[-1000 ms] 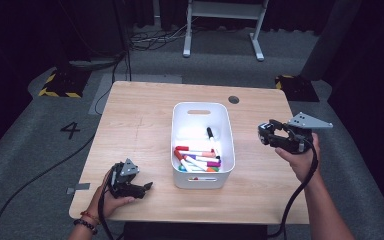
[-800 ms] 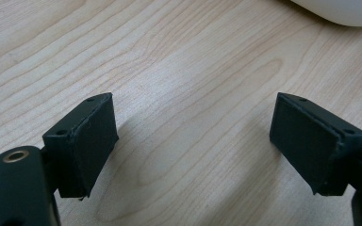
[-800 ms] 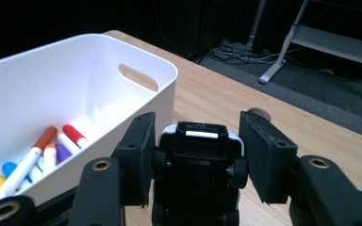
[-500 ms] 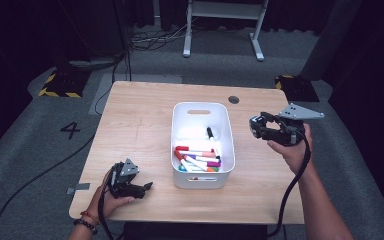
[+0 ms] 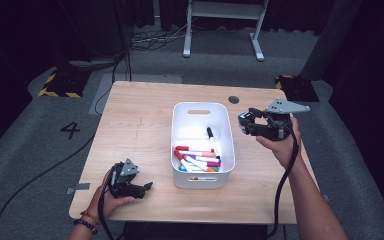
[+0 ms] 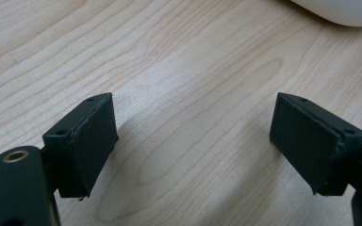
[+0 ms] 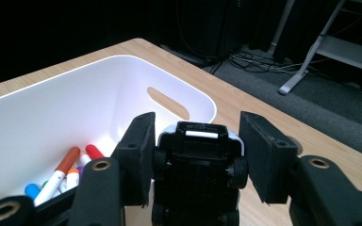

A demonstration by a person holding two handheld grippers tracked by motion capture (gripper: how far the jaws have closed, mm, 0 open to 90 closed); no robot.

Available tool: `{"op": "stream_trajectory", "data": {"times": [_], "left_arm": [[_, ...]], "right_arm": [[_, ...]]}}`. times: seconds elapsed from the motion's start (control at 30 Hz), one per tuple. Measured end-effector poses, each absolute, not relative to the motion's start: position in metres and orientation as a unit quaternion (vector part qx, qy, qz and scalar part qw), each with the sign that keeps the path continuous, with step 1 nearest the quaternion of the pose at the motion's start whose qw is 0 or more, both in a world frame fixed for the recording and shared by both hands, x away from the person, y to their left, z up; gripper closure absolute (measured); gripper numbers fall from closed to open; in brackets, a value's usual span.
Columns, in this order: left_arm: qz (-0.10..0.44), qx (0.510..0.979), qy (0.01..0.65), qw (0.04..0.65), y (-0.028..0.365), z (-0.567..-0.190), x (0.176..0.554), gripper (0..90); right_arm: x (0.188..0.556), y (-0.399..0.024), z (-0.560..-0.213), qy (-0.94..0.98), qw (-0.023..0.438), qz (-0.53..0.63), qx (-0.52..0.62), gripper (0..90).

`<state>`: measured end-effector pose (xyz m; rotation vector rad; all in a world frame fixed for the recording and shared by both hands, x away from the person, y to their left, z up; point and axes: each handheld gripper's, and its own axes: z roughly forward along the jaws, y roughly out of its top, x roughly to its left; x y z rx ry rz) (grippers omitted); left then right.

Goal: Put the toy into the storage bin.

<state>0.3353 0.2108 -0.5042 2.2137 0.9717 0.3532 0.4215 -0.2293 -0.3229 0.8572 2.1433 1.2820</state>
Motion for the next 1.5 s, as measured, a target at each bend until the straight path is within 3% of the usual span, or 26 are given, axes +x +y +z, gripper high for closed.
{"op": "stream_trajectory", "data": {"times": [0.77, 1.5], "left_arm": [[0.135, 0.851, 0.374, 0.342, 0.211, -0.504, 0.335, 15.8], [0.137, 0.852, 0.372, 0.342, 0.211, -0.504, 0.335, 15.8]], "right_arm": [[0.42, -0.172, -0.319, 0.817, 0.204, 0.477, 0.252, 48.1], [0.412, -0.138, -0.349, 0.874, 0.131, 0.434, 0.176, 48.1]]}}
